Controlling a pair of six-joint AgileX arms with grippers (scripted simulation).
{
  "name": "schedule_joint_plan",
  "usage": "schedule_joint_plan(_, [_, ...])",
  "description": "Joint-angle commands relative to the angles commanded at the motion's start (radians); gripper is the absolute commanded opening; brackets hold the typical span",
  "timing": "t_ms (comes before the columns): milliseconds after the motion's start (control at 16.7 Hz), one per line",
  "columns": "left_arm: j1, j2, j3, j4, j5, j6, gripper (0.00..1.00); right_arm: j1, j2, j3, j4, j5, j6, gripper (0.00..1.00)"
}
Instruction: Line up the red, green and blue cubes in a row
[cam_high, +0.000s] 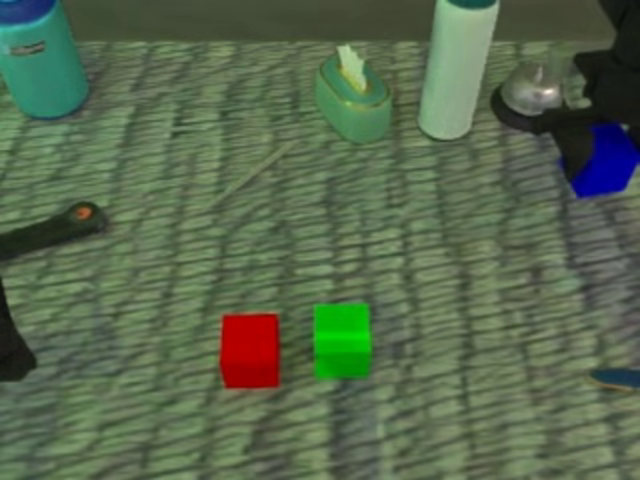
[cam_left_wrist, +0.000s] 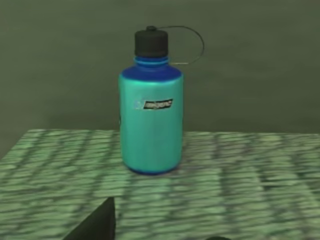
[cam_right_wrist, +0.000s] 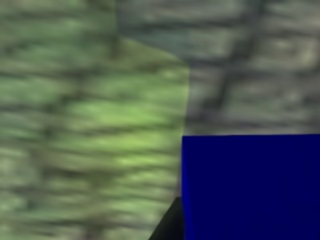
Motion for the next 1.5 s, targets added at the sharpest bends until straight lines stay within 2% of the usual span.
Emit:
schedule_joint_plan(300, [0.000,0.000,0.000,0.000,0.000,0.000,1.00,-0.003,0.000,-0.001,0.000,0.000,0.004,0.00])
schedule_joint_plan(420, [0.000,0.000,0.000,0.000,0.000,0.000,1.00,0.027,-0.024,-0.033,0.009,-0.001,0.038,0.00])
schedule_joint_plan(600, [0.000,0.000,0.000,0.000,0.000,0.000,1.00,0.125,-0.104,-0.140,0.040,-0.003,0.165,0.00])
schedule_joint_plan(960, [0.000,0.000,0.000,0.000,0.000,0.000,1.00,0.400,-0.329,-0.470,0.122,-0.006,0.572,0.00])
schedule_joint_plan(1140, [0.000,0.000,0.000,0.000,0.000,0.000,1.00,0.506,-0.423,-0.592,0.159,-0.006,0.701,0.00])
schedule_joint_plan(1260, [0.000,0.000,0.000,0.000,0.000,0.000,1.00,0.537,-0.452,-0.623,0.172,-0.005,0.733,0.00])
schedule_joint_plan(1500, [0.000,0.000,0.000,0.000,0.000,0.000,1.00,0.535,-0.450,-0.623,0.170,-0.006,0.735,0.00])
